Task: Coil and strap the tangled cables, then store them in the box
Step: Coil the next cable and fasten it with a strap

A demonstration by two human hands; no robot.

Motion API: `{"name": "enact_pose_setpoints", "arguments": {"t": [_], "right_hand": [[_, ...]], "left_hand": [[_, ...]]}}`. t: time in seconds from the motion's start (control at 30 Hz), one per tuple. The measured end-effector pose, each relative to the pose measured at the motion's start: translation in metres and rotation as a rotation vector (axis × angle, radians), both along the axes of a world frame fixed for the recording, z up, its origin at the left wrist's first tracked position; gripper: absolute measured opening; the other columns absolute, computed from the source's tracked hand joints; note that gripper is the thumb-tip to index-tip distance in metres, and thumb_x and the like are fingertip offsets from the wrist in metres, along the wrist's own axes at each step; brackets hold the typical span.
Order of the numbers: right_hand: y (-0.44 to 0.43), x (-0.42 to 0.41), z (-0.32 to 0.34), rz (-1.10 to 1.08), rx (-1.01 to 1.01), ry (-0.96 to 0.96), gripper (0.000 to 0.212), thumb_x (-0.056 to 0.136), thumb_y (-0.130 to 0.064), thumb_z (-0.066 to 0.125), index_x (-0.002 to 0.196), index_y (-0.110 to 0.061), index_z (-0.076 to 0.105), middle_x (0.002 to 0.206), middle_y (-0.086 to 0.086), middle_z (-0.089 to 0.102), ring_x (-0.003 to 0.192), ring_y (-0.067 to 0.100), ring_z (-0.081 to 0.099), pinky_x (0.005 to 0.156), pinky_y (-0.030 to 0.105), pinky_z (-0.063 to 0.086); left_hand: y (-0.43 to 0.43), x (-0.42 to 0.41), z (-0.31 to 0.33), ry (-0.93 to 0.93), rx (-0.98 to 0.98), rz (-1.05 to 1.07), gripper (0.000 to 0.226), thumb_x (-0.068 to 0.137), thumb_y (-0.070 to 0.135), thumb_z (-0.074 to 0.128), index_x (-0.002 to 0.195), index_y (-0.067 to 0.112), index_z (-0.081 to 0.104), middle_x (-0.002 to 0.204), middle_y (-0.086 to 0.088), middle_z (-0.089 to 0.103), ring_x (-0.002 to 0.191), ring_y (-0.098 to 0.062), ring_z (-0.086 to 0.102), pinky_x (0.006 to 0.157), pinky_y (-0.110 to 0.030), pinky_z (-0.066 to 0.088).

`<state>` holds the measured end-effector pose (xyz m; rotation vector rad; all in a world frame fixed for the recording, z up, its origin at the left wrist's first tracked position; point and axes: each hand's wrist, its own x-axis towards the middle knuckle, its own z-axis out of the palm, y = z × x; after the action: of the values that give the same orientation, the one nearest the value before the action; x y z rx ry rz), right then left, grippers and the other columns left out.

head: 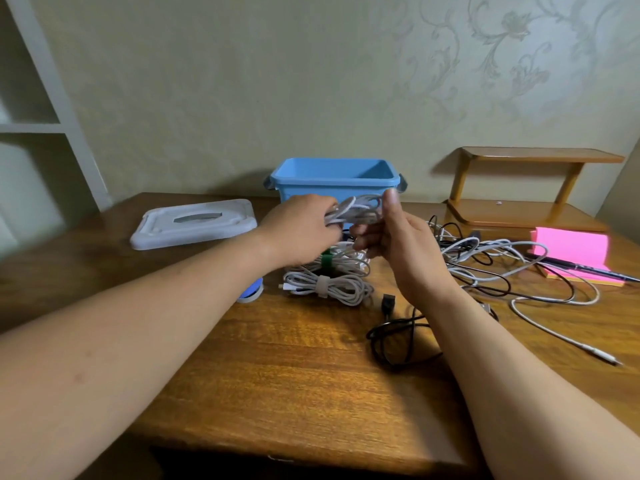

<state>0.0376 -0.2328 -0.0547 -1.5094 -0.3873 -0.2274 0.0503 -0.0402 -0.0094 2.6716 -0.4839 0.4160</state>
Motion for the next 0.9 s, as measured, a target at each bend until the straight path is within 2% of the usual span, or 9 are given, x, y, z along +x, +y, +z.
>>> {"name": "enact_pose_setpoints", "arguments": {"t": [0.07, 0.17, 0.23, 0.3, 0.4, 0.5, 0.7, 0.8, 0.9], "right_hand": [[0.000, 0.000, 0.000, -0.058, -0.023, 0.000, 0.061, 0.112, -0.054, 0.037, 0.106, -0.008, 0.077, 0.098, 0.015, 0.078, 0.083, 0.023, 0.071, 0.074, 0.036, 0.052], [-0.002, 0.002, -0.002, -0.107, -0.169, -0.009, 0.036, 0.113, -0.034, 0.049, 0.103, -0.009, 0.073, 0.091, 0.006, 0.078, 0.074, 0.016, 0.067, 0.067, 0.034, 0.048], [-0.003, 0.004, -0.004, -0.067, -0.213, 0.041, 0.024, 0.110, -0.023, 0.052, 0.102, -0.006, 0.068, 0.087, 0.005, 0.077, 0.070, 0.018, 0.064, 0.063, 0.035, 0.045], [-0.003, 0.005, -0.004, -0.030, -0.208, 0.062, 0.019, 0.109, -0.015, 0.050, 0.103, -0.005, 0.065, 0.085, 0.008, 0.076, 0.068, 0.022, 0.061, 0.059, 0.032, 0.043], [-0.005, 0.003, -0.001, -0.004, -0.191, 0.062, 0.014, 0.110, -0.009, 0.047, 0.114, -0.009, 0.061, 0.084, 0.007, 0.075, 0.069, 0.023, 0.059, 0.056, 0.029, 0.042], [-0.010, 0.003, 0.001, 0.018, -0.196, 0.080, 0.023, 0.108, -0.005, 0.047, 0.125, -0.014, 0.059, 0.087, 0.006, 0.078, 0.074, 0.022, 0.060, 0.059, 0.030, 0.041], [0.001, -0.009, 0.007, 0.354, -0.115, 0.162, 0.019, 0.107, -0.002, 0.048, 0.112, -0.006, 0.066, 0.096, 0.012, 0.075, 0.079, 0.020, 0.063, 0.060, 0.024, 0.042], [0.022, -0.012, 0.014, 0.449, -0.399, 0.124, 0.015, 0.106, -0.004, 0.055, 0.112, -0.005, 0.068, 0.103, 0.014, 0.078, 0.079, 0.021, 0.067, 0.059, 0.023, 0.047], [0.047, -0.019, 0.028, 0.430, -0.811, -0.082, 0.015, 0.104, -0.010, 0.061, 0.108, -0.017, 0.074, 0.105, 0.002, 0.078, 0.077, 0.012, 0.071, 0.067, 0.023, 0.055]], "left_hand": [[0.007, 0.000, 0.003, 0.006, -0.174, -0.001, 0.012, 0.104, 0.024, 0.057, 0.095, 0.021, 0.065, 0.079, -0.005, 0.067, 0.073, -0.028, 0.066, 0.068, -0.044, 0.055], [0.021, 0.000, 0.002, 0.076, -0.544, 0.044, 0.011, 0.108, 0.023, 0.057, 0.099, 0.025, 0.064, 0.070, -0.005, 0.057, 0.059, -0.021, 0.056, 0.064, -0.038, 0.056], [0.028, 0.000, -0.006, 0.107, -0.653, 0.078, 0.007, 0.106, 0.022, 0.061, 0.102, 0.020, 0.066, 0.065, -0.003, 0.051, 0.054, -0.018, 0.051, 0.062, -0.037, 0.055], [0.030, -0.001, -0.015, 0.143, -0.690, 0.067, 0.011, 0.105, 0.021, 0.063, 0.106, 0.011, 0.067, 0.063, -0.002, 0.050, 0.052, -0.015, 0.049, 0.063, -0.037, 0.054], [0.027, -0.007, -0.022, 0.168, -0.699, 0.024, 0.007, 0.104, 0.021, 0.064, 0.102, 0.014, 0.066, 0.061, -0.001, 0.049, 0.052, -0.015, 0.048, 0.063, -0.037, 0.056], [0.026, -0.010, -0.027, 0.172, -0.751, -0.001, 0.008, 0.104, 0.020, 0.065, 0.099, 0.013, 0.064, 0.061, -0.001, 0.048, 0.052, -0.015, 0.046, 0.063, -0.038, 0.056], [0.032, -0.024, -0.027, 0.256, -0.849, -0.075, 0.024, 0.105, 0.021, 0.068, 0.121, 0.004, 0.071, 0.057, 0.001, 0.048, 0.055, -0.016, 0.046, 0.061, -0.035, 0.050], [0.048, -0.026, -0.023, 0.227, -0.859, -0.053, 0.025, 0.105, 0.021, 0.067, 0.119, 0.000, 0.070, 0.056, -0.004, 0.048, 0.056, -0.022, 0.044, 0.062, -0.037, 0.047], [0.072, -0.027, -0.021, 0.235, -0.908, 0.007, 0.018, 0.105, 0.017, 0.064, 0.111, 0.000, 0.065, 0.060, -0.003, 0.040, 0.055, -0.020, 0.038, 0.058, -0.034, 0.043]]}}
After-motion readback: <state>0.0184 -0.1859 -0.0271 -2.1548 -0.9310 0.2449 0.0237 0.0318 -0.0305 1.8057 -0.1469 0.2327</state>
